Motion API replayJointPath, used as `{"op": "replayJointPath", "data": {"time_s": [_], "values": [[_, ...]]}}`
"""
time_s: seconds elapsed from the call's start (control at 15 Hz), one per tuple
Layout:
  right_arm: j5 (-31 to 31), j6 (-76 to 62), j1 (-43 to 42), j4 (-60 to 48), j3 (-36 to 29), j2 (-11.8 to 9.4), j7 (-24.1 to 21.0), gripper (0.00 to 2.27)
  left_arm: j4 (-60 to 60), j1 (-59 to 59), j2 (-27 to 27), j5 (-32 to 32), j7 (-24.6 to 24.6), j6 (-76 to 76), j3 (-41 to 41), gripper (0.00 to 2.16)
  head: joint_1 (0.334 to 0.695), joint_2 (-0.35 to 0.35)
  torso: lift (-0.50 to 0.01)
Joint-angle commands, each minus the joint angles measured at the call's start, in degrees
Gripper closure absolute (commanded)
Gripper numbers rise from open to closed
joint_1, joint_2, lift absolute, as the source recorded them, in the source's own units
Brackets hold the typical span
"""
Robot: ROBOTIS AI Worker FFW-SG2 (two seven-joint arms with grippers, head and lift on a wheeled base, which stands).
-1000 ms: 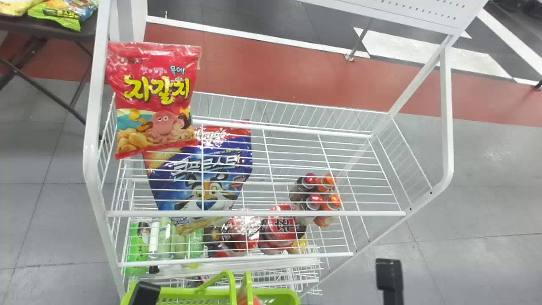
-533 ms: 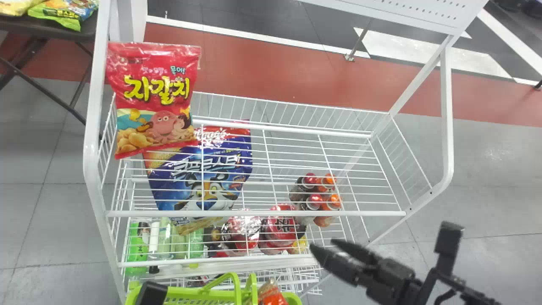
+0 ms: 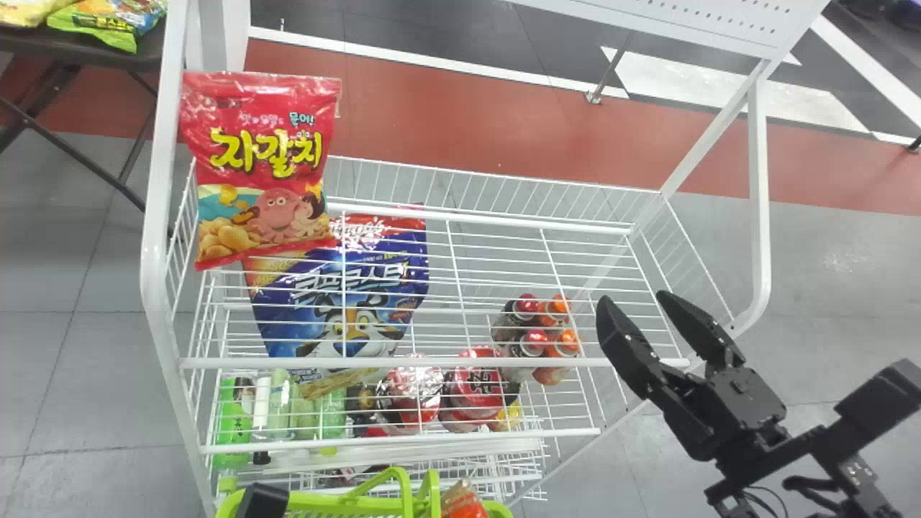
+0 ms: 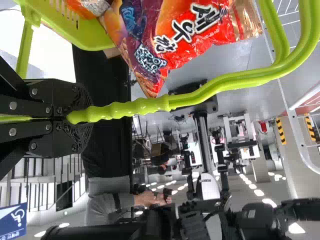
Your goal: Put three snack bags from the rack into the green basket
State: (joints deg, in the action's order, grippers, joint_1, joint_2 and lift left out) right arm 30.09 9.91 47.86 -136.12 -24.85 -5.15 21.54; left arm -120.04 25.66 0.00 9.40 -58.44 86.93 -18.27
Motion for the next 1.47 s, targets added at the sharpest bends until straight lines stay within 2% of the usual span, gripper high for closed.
{"op": "replayJointPath", "data": {"time_s": [0.0,0.13,0.33,0.67,1.4], "values": [[-4.34,1.48,1.27,-3.89,4.9,-0.03,-6.6,0.08,0.15,0.18,-0.15,0.0,-0.1,-0.48,-0.28,1.54,0.695,-0.35,0.0],[-7.41,5.87,1.54,-7.14,8.51,-0.38,-8.8,0.08,-0.02,0.79,-0.15,0.0,-0.18,-1.19,-0.28,1.54,0.695,-0.35,0.0],[-9.0,8.33,1.62,-8.37,10.88,-1.0,-8.62,0.08,-0.64,2.11,-0.15,-0.08,-0.18,-2.07,-0.19,1.54,0.695,-0.35,0.0],[-10.58,6.75,1.89,-8.28,12.29,-1.97,-7.66,0.08,-1.34,2.46,-0.15,-1.23,-0.1,-1.89,-0.81,1.54,0.695,-0.35,0.0],[-11.28,4.99,1.62,-8.37,13.52,-2.49,-7.31,0.08,-1.52,2.81,-0.15,-1.49,-0.01,-1.89,-0.89,1.54,0.695,-0.35,0.0]]}}
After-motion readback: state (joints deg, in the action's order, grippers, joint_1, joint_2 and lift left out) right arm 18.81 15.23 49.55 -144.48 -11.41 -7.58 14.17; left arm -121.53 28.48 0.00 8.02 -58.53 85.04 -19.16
